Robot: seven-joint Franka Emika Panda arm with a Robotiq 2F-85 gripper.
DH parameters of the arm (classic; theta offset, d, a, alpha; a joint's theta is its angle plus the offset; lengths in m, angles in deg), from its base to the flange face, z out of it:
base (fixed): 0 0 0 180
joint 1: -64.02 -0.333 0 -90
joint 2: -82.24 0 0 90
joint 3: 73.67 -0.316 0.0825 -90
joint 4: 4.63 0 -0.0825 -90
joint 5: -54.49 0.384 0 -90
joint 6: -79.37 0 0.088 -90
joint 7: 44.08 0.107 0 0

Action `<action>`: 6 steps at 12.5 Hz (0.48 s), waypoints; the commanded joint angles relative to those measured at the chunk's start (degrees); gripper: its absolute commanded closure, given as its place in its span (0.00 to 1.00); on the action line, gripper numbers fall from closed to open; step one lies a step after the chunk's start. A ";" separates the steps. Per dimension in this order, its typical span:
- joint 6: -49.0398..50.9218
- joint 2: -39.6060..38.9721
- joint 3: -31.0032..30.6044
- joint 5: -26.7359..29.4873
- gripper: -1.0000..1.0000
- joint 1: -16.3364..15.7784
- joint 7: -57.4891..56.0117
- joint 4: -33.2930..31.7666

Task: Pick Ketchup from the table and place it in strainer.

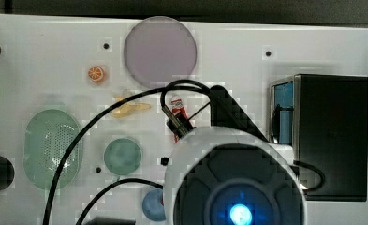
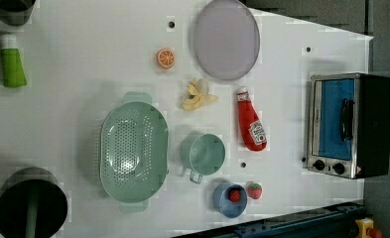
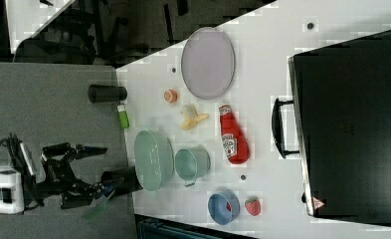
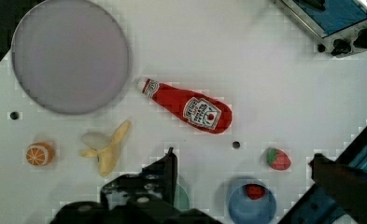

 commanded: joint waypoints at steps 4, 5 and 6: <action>-11.54 -12.27 -2.24 0.12 0.00 0.41 -14.04 -9.19; -14.70 -13.63 -2.33 0.12 0.00 0.41 -20.76 -10.40; -17.79 -14.89 -2.33 0.10 0.00 0.41 -27.54 -11.64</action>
